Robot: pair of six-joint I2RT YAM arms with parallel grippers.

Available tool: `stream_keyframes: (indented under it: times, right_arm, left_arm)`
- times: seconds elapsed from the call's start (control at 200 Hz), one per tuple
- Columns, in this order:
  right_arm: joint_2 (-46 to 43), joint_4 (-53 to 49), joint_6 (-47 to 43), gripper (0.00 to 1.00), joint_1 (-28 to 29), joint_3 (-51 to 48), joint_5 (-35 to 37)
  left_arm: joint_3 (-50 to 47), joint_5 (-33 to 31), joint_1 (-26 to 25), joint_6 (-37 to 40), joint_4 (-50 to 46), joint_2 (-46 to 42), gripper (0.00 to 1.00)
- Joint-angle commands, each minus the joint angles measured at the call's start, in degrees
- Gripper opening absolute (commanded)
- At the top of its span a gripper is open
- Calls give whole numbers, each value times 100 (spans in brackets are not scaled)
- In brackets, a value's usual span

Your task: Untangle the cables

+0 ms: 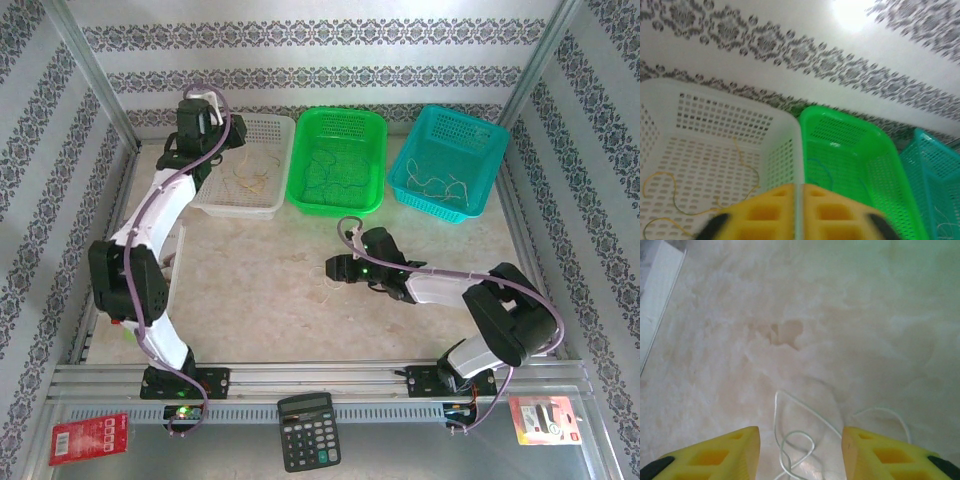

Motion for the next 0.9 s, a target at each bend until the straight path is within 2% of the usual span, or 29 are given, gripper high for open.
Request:
stream_keyframes:
  times: [0.0, 0.09, 0.16, 0.285, 0.48, 0.674, 0.894]
  right_arm:
    - [-265, -347, -186, 49, -58, 256, 184]
    - [-417, -538, -237, 50, -94, 332, 249]
    - [-544, -743, -295, 50, -106, 385, 324]
    - [-743, -1213, -361, 50, -97, 432, 578]
    - [-812, -1778, -545, 50, -95, 392, 1142]
    - [-350, -2025, -933, 50, -97, 635, 1258]
    - [266, -2144, -1388, 50, -40, 1062, 1222]
  left_arm:
    - [349, 88, 98, 269, -447, 278, 45]
    - [518, 284, 111, 292, -669, 397, 80]
    - [503, 396, 108, 292, -708, 359, 100]
    - [466, 705, 102, 259, -771, 183, 100]
    - [23, 1293, 90, -271, -425, -377, 100]
    - [-1016, 1685, -40, -875, 206, -1079, 100]
    - [-2223, 1792, -234, -1310, 681, -1924, 100]
